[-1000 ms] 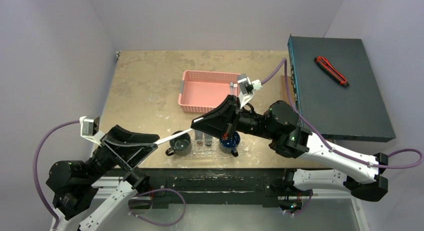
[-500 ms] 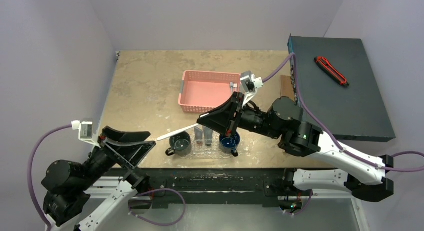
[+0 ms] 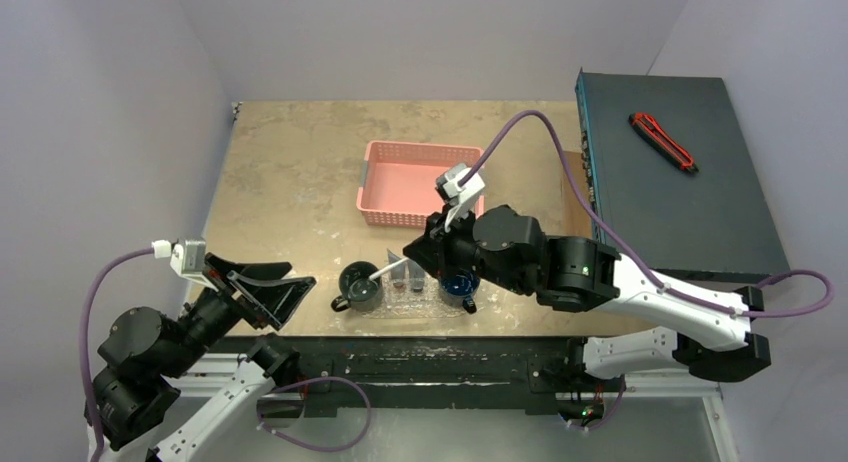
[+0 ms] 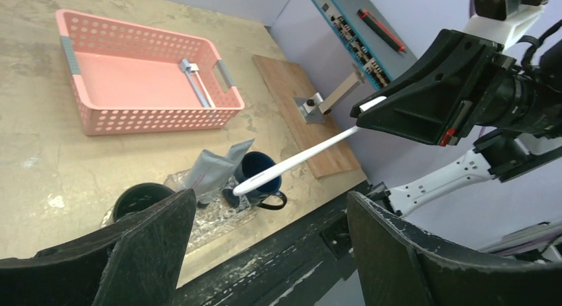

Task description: Prepare toiletry sets of a toothbrush and toothpaste on the tray

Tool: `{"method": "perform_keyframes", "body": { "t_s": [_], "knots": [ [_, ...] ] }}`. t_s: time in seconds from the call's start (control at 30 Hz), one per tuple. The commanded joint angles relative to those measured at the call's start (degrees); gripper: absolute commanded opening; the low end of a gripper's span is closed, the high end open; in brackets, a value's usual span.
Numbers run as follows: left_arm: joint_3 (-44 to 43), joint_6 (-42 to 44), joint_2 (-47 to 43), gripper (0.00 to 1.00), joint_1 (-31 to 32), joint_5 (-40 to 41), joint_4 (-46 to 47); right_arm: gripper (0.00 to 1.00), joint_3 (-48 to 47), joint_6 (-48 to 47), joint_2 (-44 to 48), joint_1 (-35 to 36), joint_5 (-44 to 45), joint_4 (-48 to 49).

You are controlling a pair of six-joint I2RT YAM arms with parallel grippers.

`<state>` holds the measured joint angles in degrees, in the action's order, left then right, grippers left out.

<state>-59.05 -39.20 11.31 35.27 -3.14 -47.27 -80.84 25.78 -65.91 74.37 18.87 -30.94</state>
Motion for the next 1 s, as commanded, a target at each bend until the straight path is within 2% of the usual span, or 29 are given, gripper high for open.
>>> {"method": "perform_keyframes", "body": {
  "t_s": [0.0,0.4,0.97],
  "knots": [
    [-1.96,4.9,2.22,0.83,-0.2,1.92,-2.24,0.0,-3.51,-1.29,-0.3,2.41,12.34,-7.75],
    [0.64,8.24,2.67,0.84,-0.2,5.9,-4.82,0.0,-1.81,5.57,-3.11,8.13,24.04,-17.48],
    [3.9,12.53,1.92,0.84,-0.24,9.32,-5.91,0.0,8.2,10.54,-2.96,9.13,27.08,-10.54]
  ]
}}
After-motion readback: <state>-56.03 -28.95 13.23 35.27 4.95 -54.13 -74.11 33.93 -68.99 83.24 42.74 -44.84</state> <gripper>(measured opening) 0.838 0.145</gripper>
